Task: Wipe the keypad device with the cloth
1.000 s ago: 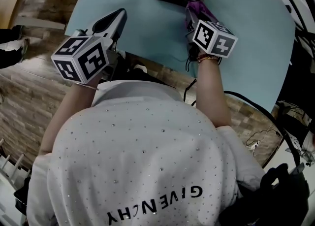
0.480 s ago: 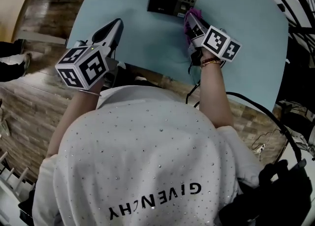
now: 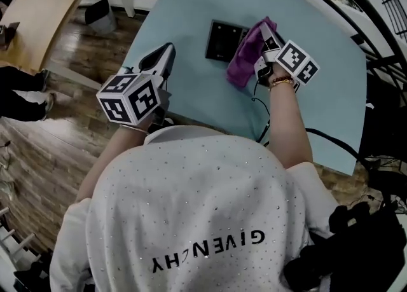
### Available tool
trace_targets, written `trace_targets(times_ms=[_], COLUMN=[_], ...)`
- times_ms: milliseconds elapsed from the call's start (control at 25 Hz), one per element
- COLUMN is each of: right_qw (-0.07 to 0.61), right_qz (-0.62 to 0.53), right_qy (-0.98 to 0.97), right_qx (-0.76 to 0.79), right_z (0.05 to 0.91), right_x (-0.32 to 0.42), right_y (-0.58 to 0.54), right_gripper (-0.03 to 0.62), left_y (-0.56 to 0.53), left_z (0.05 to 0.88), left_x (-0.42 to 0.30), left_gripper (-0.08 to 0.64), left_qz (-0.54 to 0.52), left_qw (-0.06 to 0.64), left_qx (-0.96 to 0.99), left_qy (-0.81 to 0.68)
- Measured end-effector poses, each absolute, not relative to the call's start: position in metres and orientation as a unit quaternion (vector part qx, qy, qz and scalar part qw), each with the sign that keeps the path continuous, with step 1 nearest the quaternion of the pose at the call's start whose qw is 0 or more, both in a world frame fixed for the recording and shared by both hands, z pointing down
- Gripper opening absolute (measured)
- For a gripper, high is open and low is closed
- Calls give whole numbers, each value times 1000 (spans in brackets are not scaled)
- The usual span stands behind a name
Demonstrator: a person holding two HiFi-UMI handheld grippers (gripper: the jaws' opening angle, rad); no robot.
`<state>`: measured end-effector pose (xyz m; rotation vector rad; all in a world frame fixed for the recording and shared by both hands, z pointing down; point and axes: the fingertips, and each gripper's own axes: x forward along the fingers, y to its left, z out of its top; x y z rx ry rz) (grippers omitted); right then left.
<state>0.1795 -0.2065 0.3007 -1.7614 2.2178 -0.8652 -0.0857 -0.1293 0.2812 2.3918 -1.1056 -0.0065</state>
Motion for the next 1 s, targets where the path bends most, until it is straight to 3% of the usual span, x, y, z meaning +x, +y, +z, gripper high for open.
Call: trace_targets(times_ms=[120,280,600,840,1000], right_qw=[98,170,185,169,108], right_qz=[-342,-384,-404,-484,-497], right_qy=[681,650,617,593,609], right_qx=[-640,-634,-649,-621,-608], right_z=[336,340,352,398,414], right_x=[203,214,211,207,202], right_y=[-205,-194,-185,-161,-151], right_gripper=[41,43,43,41,41], left_y=[-131,-131,-143,-145,-140], left_z=[283,273,272,274,280], left_x=[-93,-100,-104,-97,-83], left_gripper=[0,0,0,0,0], left_qz=[1,-1,-7,-11,-6], left_qw=[252,255,252,247,249], left_qx=[877,873,872,876,881], left_qy=[-409,-417,-420,-415,-402])
